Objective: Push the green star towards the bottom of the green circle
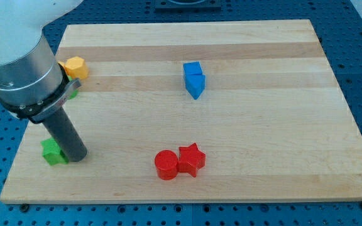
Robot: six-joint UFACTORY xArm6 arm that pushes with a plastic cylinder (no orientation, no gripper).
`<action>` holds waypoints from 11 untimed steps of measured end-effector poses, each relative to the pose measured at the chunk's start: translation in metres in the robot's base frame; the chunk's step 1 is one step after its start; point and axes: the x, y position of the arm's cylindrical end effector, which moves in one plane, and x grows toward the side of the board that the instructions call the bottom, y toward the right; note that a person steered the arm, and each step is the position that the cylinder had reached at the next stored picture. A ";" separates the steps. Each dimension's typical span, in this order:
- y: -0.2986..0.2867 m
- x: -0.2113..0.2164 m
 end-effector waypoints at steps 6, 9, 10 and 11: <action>-0.048 0.022; -0.044 0.001; -0.034 0.000; -0.031 -0.003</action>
